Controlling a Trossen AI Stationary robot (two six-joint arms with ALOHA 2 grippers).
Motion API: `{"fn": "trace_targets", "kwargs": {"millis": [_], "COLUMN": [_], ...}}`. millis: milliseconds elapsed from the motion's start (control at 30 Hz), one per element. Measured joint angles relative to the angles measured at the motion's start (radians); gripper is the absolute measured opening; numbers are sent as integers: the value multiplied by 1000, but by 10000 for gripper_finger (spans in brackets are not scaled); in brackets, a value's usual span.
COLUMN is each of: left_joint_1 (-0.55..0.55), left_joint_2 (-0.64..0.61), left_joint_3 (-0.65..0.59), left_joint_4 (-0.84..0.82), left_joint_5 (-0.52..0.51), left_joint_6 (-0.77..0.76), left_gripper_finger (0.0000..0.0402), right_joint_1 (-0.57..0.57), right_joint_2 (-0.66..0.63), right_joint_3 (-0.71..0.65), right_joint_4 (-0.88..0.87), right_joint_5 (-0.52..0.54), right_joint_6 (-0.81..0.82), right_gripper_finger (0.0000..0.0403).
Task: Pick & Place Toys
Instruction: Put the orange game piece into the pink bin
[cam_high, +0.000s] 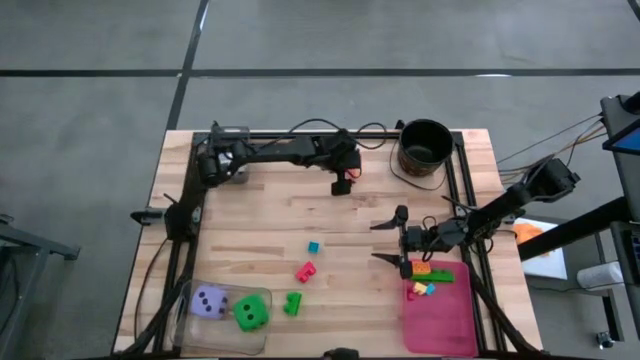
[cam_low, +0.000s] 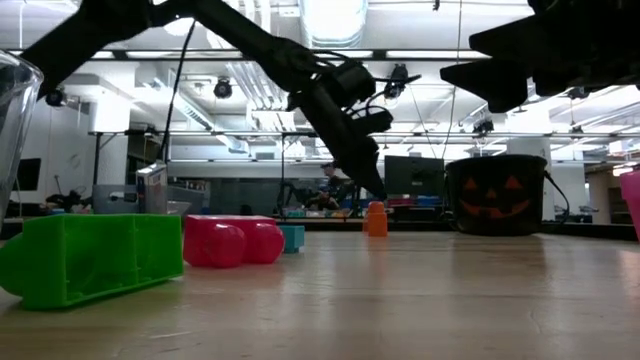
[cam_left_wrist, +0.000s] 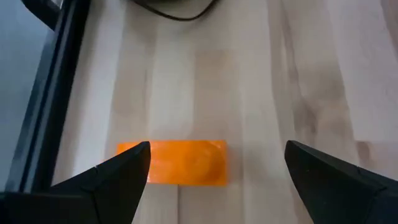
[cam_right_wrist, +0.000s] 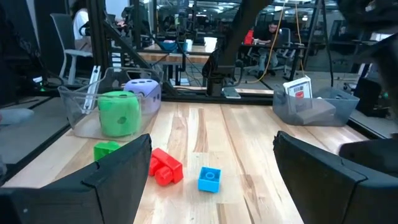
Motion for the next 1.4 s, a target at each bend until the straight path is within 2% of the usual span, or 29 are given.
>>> {"fn": "trace_targets", "kwargs": {"millis": [200, 433, 933, 1400], "left_joint_1": [9, 29, 48, 48], "left_joint_2": [78, 119, 129, 129], "left_joint_3": [156, 226, 222, 222], "left_joint_4": [-185, -298, -295, -272], "left_joint_5": [1, 9, 1, 28], "left_joint_6": [39, 114, 188, 231], "left_gripper_finger": [364, 326, 241, 235], "right_joint_1": [0, 0, 0, 0], "right_joint_2": [0, 2, 0, 2], "right_joint_3": [-2, -3, -3, -3], "right_joint_4": [-1, -14, -16, -24], "right_joint_5": [0, 0, 0, 0], "right_joint_6": [1, 1, 1, -2], "right_gripper_finger": [336, 336, 336, 336]}}
